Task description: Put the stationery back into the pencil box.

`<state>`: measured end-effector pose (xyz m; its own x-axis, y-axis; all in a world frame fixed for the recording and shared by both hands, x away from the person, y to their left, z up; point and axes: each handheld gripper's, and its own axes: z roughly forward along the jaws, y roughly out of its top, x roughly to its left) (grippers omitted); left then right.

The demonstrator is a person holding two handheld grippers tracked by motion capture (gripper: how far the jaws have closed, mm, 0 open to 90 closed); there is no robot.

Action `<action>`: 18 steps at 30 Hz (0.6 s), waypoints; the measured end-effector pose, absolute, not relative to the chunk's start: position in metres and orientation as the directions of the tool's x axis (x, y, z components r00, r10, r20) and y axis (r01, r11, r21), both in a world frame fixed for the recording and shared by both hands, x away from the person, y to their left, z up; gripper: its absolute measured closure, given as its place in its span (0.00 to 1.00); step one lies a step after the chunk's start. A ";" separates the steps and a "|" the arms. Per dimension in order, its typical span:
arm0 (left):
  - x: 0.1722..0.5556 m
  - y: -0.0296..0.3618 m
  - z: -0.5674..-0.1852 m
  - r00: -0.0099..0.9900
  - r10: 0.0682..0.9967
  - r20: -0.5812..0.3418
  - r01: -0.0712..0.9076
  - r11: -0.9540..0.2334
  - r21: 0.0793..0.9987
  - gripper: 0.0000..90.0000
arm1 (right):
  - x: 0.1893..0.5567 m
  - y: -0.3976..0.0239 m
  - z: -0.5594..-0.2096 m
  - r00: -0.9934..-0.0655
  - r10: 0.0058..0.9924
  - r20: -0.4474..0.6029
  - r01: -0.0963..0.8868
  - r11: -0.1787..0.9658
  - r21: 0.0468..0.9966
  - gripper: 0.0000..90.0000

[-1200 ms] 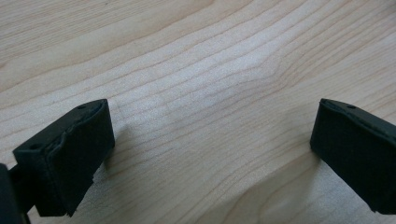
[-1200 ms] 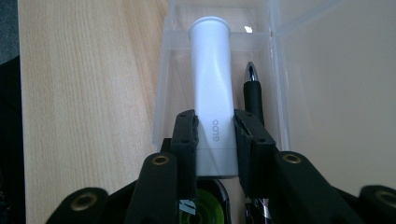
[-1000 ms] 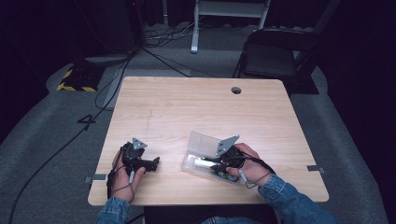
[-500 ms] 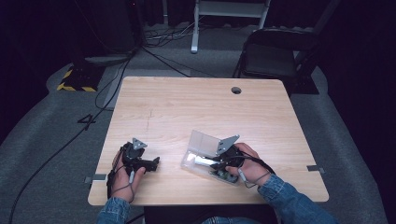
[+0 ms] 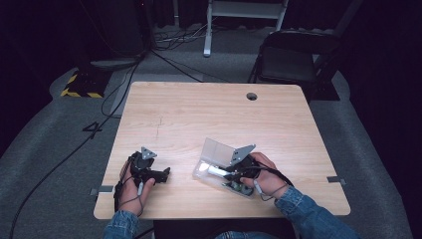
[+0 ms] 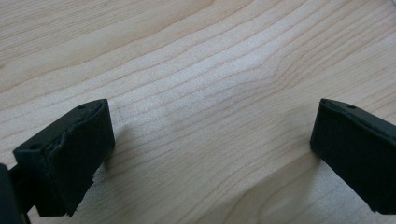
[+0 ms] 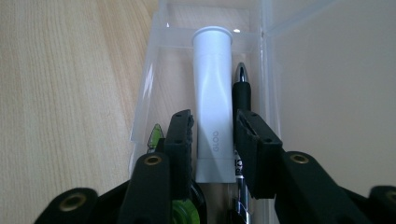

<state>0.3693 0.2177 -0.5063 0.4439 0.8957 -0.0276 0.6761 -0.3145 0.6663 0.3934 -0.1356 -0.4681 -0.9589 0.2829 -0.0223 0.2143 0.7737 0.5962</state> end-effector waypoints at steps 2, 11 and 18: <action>0.369 0.218 -0.506 0.444 0.896 -0.027 0.676 -0.315 0.666 0.00 | 0.393 -0.137 -0.466 -0.959 0.283 -0.021 0.214 0.769 0.603 0.70; 0.370 0.217 -0.506 0.447 0.894 -0.027 0.675 -0.317 0.666 0.00 | 0.393 -0.146 -0.450 -0.943 0.330 -0.039 0.221 0.713 0.665 0.64; 0.370 0.217 -0.506 0.448 0.894 -0.025 0.674 -0.319 0.666 0.00 | 0.393 -0.155 -0.436 -0.930 0.364 -0.050 0.226 0.675 0.702 0.60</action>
